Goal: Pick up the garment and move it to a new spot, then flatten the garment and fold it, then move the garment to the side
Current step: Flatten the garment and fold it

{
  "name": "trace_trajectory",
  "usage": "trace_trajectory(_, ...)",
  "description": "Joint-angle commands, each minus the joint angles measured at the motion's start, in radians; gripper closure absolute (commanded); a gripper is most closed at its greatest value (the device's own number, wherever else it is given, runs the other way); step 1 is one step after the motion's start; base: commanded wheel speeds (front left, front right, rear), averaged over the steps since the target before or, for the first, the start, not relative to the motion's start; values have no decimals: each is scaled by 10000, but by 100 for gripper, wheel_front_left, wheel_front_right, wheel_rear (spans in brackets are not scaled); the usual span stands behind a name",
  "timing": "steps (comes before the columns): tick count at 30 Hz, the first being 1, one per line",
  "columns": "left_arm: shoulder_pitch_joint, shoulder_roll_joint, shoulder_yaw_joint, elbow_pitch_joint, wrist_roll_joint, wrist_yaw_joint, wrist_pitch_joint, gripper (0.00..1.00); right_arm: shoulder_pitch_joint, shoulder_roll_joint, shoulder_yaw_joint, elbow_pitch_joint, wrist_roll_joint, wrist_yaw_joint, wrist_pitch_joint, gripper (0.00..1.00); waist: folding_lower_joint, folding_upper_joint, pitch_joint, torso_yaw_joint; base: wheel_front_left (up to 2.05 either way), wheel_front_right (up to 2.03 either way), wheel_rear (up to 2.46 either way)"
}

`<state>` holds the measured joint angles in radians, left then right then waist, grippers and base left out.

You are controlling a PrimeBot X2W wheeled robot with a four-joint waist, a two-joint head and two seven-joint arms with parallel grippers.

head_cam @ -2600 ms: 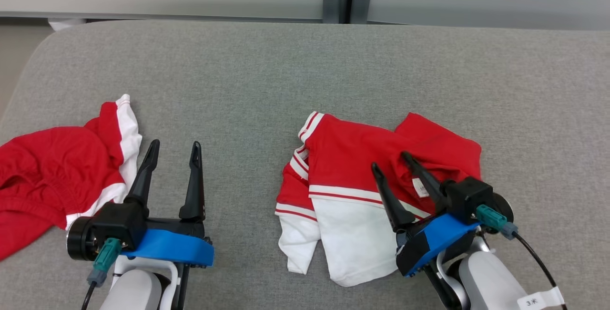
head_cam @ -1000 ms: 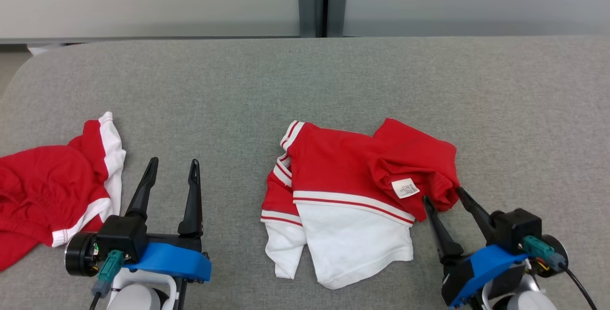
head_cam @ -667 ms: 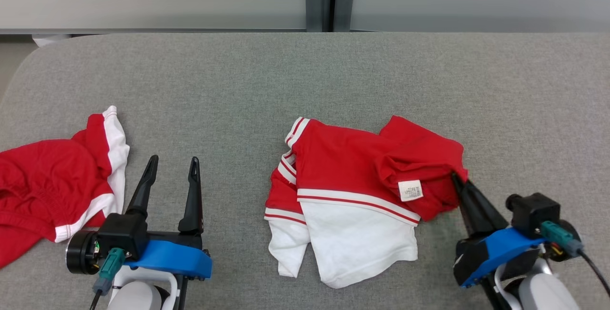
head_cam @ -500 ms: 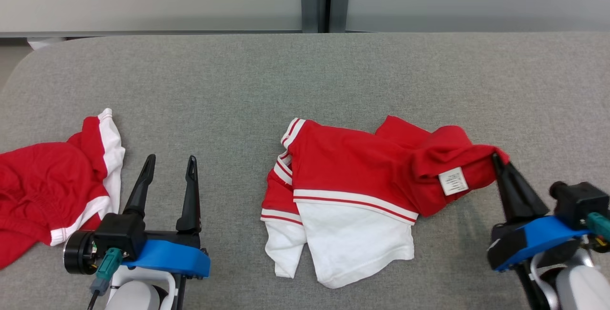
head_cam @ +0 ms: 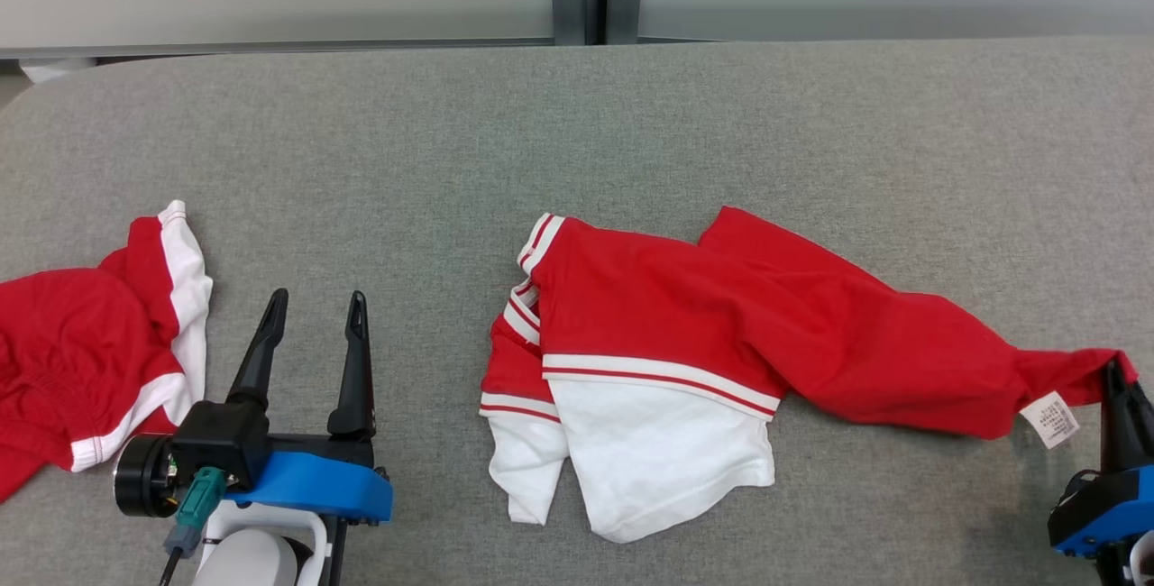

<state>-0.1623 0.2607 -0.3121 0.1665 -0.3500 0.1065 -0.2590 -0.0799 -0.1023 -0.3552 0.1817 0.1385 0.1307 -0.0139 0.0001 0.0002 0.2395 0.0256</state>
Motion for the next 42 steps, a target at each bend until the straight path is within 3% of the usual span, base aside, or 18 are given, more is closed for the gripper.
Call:
trace_trajectory(1, -110, 44, 5, 2, 36, 18, -58, 0, 68, 30, -56, 57, -36, 1, -117, 0, -1, -2, -6, -13, 0, 0, 0)
trace_trajectory(9, 202, 141, 48, -1, -29, 82, -57, 0, 435, 306, -172, 26, -249, 1, -883, 0, -1, -2, -195, -204, 0, 0, 0)
trace_trajectory(19, 683, 296, 66, -175, -100, 304, 102, 0, 989, 471, 1451, -2554, -437, 1, -763, 0, -1, -2, -793, -287, 0, 0, 0)
trace_trajectory(25, 1004, 313, -38, -348, -105, 442, 238, 0, 1314, 494, 2013, -3238, -354, 1, -392, 0, -1, -2, -1085, -218, 0, 0, 0)
trace_trajectory(42, 964, 369, -191, -556, -161, 526, 316, 0, 1351, 517, 2027, -3372, -296, 1, -159, 0, -1, -2, -1044, -191, 0, 0, 0)
